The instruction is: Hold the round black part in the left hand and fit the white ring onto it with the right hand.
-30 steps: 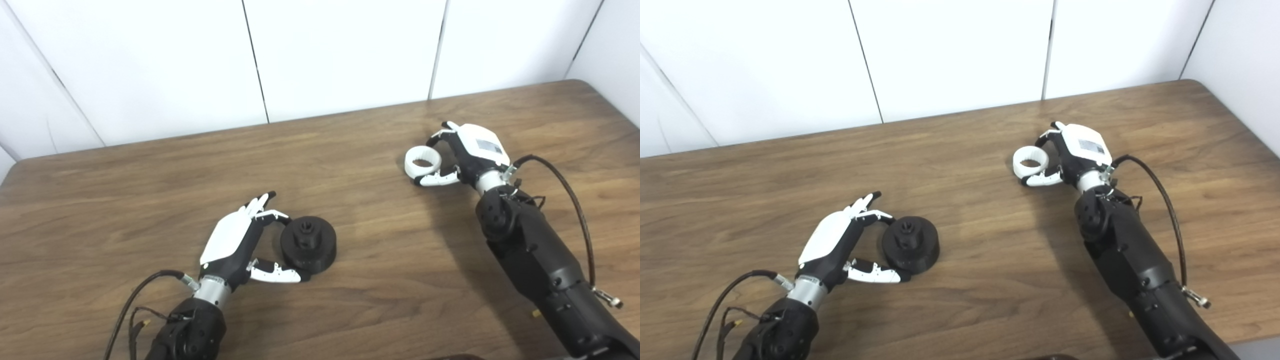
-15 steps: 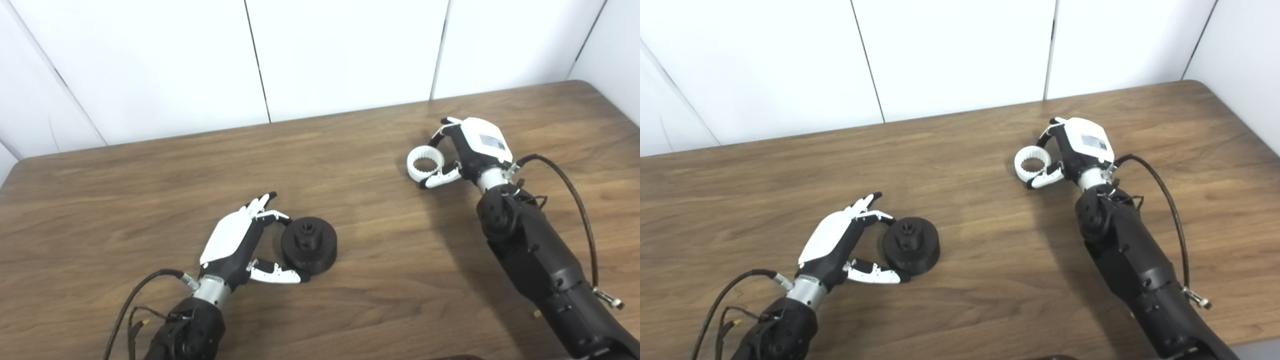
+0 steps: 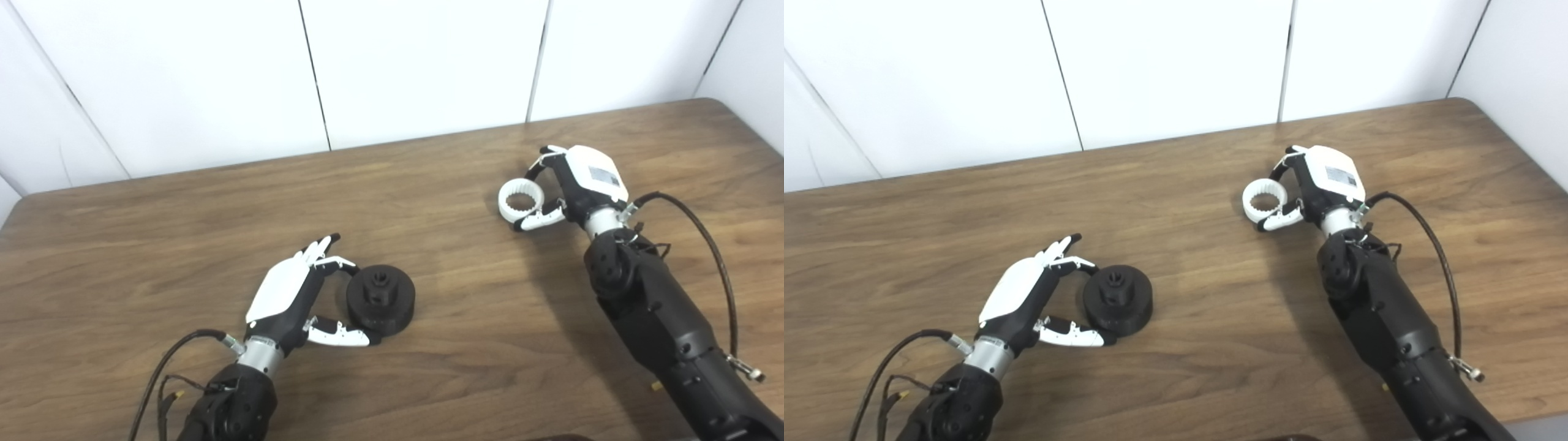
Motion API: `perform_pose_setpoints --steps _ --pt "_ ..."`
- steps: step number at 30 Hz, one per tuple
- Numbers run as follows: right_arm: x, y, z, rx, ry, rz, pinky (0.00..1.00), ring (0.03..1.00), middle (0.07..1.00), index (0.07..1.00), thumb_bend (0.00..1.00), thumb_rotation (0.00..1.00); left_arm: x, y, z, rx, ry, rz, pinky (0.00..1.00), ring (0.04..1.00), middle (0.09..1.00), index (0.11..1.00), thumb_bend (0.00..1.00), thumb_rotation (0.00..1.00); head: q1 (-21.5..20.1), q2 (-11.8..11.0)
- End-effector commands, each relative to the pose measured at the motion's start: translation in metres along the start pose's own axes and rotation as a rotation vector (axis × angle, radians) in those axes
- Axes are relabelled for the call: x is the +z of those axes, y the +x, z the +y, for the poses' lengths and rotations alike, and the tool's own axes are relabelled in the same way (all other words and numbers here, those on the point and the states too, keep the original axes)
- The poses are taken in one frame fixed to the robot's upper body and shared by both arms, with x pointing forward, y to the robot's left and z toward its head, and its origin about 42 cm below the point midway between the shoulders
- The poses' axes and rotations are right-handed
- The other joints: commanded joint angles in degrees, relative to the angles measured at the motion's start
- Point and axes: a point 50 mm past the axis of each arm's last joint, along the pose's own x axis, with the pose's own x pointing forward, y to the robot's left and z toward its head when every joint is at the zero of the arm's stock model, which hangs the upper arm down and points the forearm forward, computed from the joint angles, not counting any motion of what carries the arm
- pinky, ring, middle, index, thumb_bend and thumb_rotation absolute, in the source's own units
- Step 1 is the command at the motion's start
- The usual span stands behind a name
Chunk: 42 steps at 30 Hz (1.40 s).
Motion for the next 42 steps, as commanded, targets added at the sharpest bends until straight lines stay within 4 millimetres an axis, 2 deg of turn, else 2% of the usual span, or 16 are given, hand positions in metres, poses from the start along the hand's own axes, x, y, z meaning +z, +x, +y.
perform_pose_setpoints --steps 1,4,11,18,21,27,30,37,42 --pt "0.010 0.005 -0.020 -0.094 0.013 -0.066 0.87 0.850 0.865 0.491 0.52 0.15 0.011 0.007 0.017 0.069 0.025 -0.052 1.00 1.000 1.000 0.636 0.95 0.31 -0.1 0.1" --pt "0.016 0.003 -0.030 -0.144 0.048 -0.099 0.84 0.844 0.864 0.491 0.52 0.15 0.011 0.008 0.017 0.067 0.028 -0.050 1.00 1.000 1.000 0.635 0.95 0.32 -0.1 0.1" --pt "0.039 -0.003 -0.065 -0.251 0.114 -0.182 0.87 0.874 0.885 0.492 0.52 0.15 0.012 0.009 0.017 0.073 0.023 -0.055 1.00 1.000 1.000 0.633 0.95 0.32 -0.2 0.3" --pt "0.050 -0.008 -0.083 -0.292 0.133 -0.233 0.91 0.893 0.905 0.493 0.51 0.16 0.013 0.010 0.017 0.071 0.030 -0.054 1.00 1.000 1.000 0.634 0.95 0.33 -0.1 0.4" --pt "0.052 -0.017 -0.084 -0.306 0.146 -0.252 0.91 0.888 0.902 0.493 0.52 0.16 0.014 0.010 0.016 0.073 0.027 -0.052 1.00 1.000 1.000 0.633 0.95 0.33 0.2 0.5" --pt "0.050 -0.052 -0.077 -0.318 0.204 -0.259 0.89 0.852 0.874 0.492 0.52 0.15 0.017 0.011 0.015 0.075 0.018 -0.053 1.00 1.000 1.000 0.636 0.95 0.31 0.9 1.0" --pt "0.048 -0.070 -0.072 -0.318 0.226 -0.270 0.81 0.838 0.865 0.492 0.52 0.15 0.017 0.012 0.015 0.075 0.018 -0.056 1.00 1.000 1.000 0.635 0.96 0.31 1.1 1.2" --pt "0.052 -0.109 -0.064 -0.289 0.264 -0.277 0.83 0.850 0.867 0.492 0.52 0.15 0.018 0.013 0.015 0.072 0.013 -0.051 1.00 1.000 1.000 0.637 0.96 0.31 1.5 1.7" --pt "0.058 -0.129 -0.060 -0.240 0.296 -0.305 0.82 0.857 0.866 0.492 0.52 0.15 0.023 0.015 0.013 0.063 0.019 -0.051 1.00 1.000 1.000 0.635 0.96 0.31 5.3 2.6"
